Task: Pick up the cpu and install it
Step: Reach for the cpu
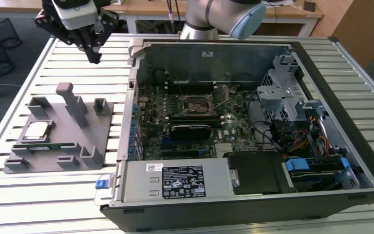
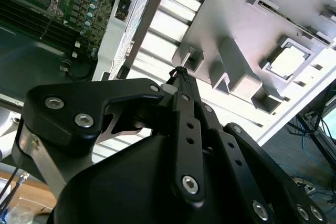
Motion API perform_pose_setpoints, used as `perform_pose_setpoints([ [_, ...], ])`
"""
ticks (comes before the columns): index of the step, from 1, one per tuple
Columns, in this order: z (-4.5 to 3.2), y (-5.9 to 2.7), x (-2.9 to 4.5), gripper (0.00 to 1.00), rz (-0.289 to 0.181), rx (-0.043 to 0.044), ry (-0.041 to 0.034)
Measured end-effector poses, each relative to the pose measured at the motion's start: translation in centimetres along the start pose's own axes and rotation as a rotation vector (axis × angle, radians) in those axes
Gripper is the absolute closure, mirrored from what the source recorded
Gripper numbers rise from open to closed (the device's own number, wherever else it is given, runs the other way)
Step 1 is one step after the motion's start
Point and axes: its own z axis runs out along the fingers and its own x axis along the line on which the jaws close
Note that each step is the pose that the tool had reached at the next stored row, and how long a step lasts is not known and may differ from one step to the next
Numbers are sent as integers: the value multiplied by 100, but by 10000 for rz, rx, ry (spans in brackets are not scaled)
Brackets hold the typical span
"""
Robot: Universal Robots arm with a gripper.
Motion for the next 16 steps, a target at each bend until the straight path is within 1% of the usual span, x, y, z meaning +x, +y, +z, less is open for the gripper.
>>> perform_pose_setpoints([
  [5,-1,-1,16,89,0,1,0],
  [16,1,-7,86,89,1,0,0],
])
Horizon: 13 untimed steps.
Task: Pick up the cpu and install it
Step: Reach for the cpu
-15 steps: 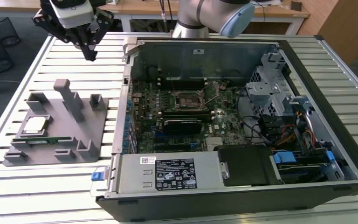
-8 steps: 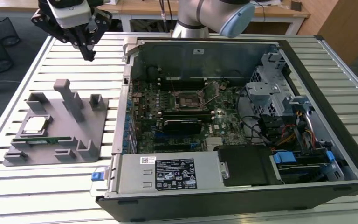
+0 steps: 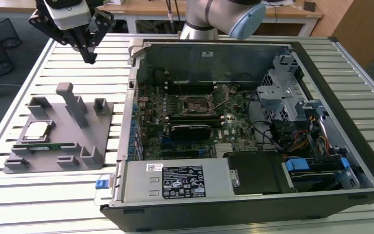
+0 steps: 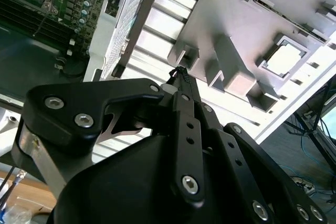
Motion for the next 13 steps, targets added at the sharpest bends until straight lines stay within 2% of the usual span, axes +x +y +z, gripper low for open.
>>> perform_pose_setpoints([
  [13,3,-6,68,89,-1,0,0],
])
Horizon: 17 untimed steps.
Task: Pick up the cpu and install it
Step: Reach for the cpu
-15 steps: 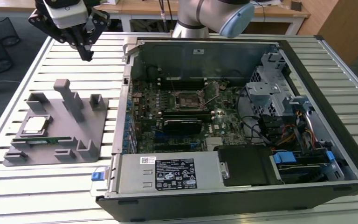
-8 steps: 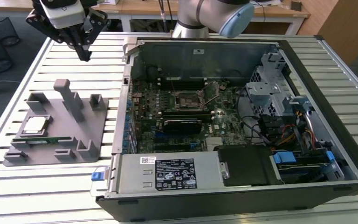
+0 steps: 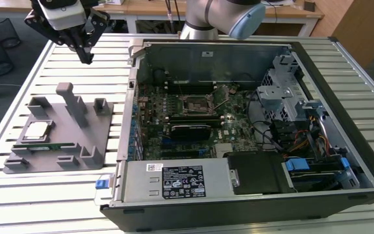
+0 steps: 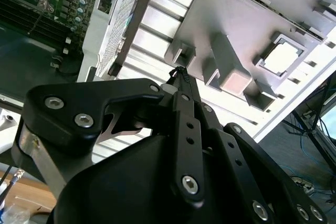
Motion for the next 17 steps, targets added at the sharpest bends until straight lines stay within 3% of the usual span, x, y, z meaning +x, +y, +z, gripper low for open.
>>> perform_pose_setpoints([
  [17,3,-7,86,89,0,0,0],
])
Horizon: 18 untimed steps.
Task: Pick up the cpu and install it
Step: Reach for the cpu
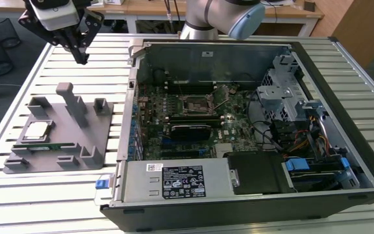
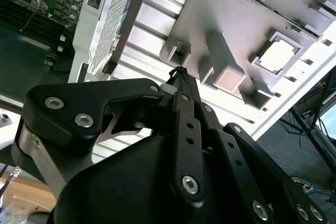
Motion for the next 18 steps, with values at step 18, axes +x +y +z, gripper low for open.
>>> perform_pose_setpoints([
  [18,3,-8,95,89,0,0,0],
])
